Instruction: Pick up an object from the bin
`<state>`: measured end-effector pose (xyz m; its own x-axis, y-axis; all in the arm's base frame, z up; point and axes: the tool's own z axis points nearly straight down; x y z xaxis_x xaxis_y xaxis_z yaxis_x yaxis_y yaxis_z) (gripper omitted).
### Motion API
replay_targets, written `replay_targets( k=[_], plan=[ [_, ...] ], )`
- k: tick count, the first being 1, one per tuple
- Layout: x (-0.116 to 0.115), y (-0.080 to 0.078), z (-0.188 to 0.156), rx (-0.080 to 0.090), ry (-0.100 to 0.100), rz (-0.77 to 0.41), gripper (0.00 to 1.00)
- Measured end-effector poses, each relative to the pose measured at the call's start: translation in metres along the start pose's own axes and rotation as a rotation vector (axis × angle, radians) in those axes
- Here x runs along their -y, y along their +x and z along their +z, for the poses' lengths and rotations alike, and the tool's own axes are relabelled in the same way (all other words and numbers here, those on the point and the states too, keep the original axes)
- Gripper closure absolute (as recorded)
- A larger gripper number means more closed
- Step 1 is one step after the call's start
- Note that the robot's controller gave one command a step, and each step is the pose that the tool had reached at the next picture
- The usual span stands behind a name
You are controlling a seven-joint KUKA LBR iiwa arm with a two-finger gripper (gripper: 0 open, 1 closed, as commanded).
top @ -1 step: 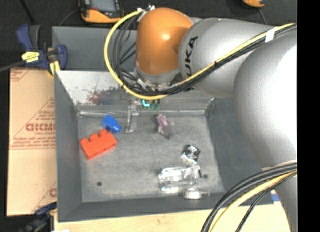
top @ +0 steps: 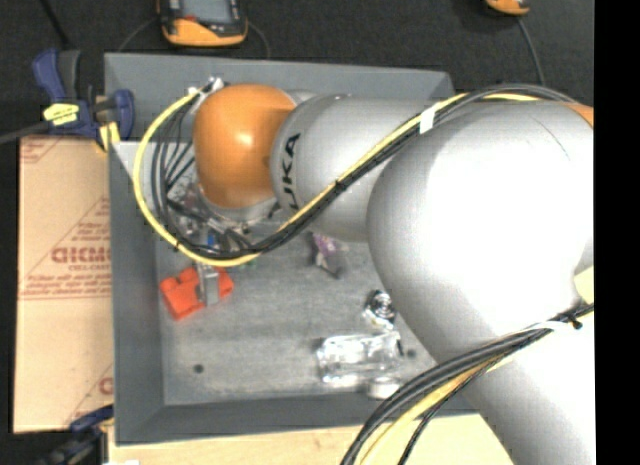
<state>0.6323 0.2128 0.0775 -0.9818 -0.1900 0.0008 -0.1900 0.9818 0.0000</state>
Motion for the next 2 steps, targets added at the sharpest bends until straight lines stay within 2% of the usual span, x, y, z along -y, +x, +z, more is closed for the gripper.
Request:
replay_targets(
  k=[1, 2],
  plan=[
    [0.0008, -0.0029, -0.0049, 0.009, -0.004, 0.006, 1.0],
    [0.0013, -0.0019, -0.0036, 0.006, -0.003, 0.008, 0.0]
  ],
)
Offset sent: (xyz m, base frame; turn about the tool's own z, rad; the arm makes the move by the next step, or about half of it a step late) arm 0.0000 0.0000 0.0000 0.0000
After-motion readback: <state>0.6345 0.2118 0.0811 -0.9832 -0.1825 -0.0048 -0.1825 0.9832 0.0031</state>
